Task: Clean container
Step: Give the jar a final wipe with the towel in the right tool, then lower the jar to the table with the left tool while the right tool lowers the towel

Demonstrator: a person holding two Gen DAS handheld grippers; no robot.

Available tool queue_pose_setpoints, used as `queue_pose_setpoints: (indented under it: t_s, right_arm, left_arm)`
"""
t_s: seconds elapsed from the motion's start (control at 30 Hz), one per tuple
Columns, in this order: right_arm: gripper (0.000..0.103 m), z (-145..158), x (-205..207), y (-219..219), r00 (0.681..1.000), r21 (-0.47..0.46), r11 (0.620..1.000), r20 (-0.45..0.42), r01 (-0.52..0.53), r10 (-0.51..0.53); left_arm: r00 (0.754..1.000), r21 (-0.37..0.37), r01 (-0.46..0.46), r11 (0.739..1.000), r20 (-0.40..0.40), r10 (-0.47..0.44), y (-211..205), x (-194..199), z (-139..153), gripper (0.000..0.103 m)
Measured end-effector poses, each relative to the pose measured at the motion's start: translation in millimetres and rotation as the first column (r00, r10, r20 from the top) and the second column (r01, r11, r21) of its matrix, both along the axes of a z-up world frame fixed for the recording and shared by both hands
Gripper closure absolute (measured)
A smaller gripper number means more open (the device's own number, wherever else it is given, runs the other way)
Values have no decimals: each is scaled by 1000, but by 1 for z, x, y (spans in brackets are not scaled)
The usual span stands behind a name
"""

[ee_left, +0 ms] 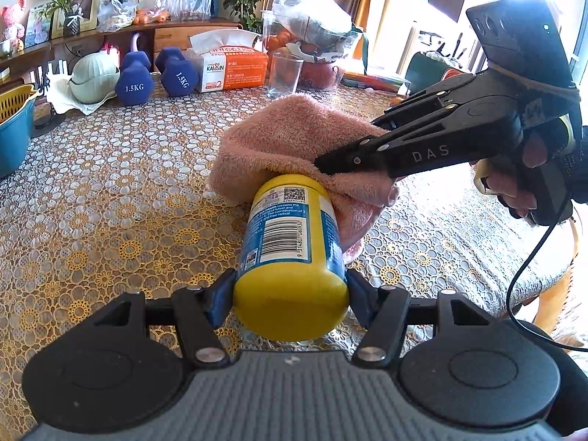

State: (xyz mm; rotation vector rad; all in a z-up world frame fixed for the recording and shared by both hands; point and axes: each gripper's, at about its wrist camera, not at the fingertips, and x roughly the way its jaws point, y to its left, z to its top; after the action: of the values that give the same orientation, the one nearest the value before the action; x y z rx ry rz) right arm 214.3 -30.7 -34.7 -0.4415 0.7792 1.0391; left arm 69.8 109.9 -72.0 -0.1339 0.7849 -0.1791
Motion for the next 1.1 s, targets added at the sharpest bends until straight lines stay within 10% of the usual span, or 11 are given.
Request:
queue_pose_setpoints:
  t_s: [0.7, 1.1]
  right_arm:
    - [85, -35, -35, 12, 979, -120, 992, 200, 50, -25]
    - [59, -33, -35, -18, 953, -133, 964, 233, 229, -195]
  left_arm:
    - [997, -33, -82, 996, 4, 82, 8, -20, 0, 29]
    - [981, 26, -184, 983, 61, 183, 0, -42, 22, 18]
